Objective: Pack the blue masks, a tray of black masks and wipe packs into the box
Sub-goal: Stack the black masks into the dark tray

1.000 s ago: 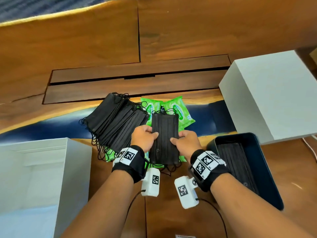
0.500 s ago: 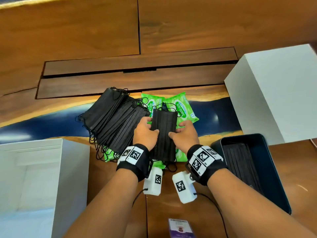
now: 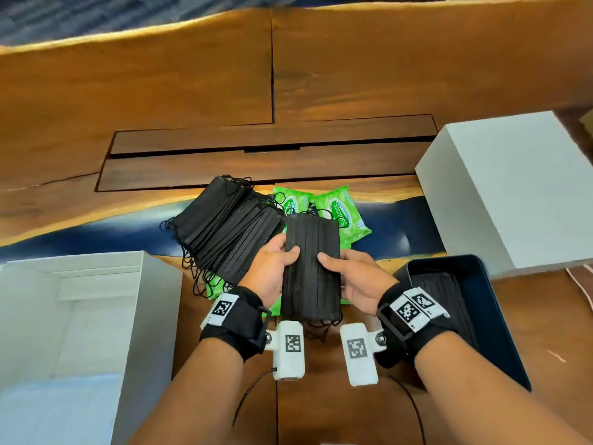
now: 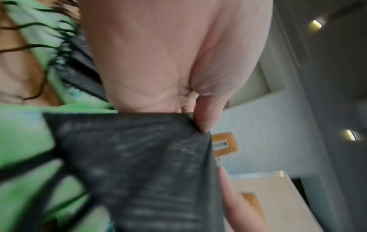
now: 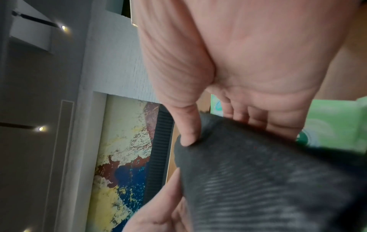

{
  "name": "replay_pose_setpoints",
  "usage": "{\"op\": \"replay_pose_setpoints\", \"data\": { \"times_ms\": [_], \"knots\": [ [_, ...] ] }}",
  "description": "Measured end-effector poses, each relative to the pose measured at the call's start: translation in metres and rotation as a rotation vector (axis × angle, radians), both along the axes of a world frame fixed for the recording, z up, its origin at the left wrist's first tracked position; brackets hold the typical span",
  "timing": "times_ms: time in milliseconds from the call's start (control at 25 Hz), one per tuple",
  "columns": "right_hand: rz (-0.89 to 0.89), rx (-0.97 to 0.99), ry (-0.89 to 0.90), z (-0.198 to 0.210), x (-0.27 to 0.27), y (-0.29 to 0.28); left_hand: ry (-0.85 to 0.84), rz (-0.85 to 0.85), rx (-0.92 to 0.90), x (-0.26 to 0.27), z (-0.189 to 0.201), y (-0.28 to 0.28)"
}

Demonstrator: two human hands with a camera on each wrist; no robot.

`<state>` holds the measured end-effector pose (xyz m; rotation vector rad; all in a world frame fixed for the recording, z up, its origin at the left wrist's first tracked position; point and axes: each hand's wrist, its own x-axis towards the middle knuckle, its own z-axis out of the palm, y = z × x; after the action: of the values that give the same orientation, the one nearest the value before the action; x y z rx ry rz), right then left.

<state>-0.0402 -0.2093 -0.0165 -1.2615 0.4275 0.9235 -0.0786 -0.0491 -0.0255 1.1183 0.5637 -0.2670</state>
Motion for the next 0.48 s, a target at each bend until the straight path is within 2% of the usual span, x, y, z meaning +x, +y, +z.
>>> {"op": "replay_pose_setpoints", "data": {
  "times_ms": [80, 200, 360, 480],
  "knots": [
    [0.020, 0.004, 0.017, 0.006, -0.008, -0.002, -0.015, 0.037, -0.093, -0.012, 0.006, 0.001],
    [0.082, 0.140, 0.063, 0.011, -0.027, -0.003, -0.043, 0.024, -0.220, -0.031, 0.018, -0.001],
    [0.152, 0.286, 0.059, 0.024, -0.051, -0.004, -0.045, 0.015, -0.196, -0.048, 0.027, -0.001],
    [0.124, 0.275, 0.026, 0.028, -0.057, -0.006, -0.042, 0.037, -0.191, -0.059, 0.032, 0.001]
  ]
}}
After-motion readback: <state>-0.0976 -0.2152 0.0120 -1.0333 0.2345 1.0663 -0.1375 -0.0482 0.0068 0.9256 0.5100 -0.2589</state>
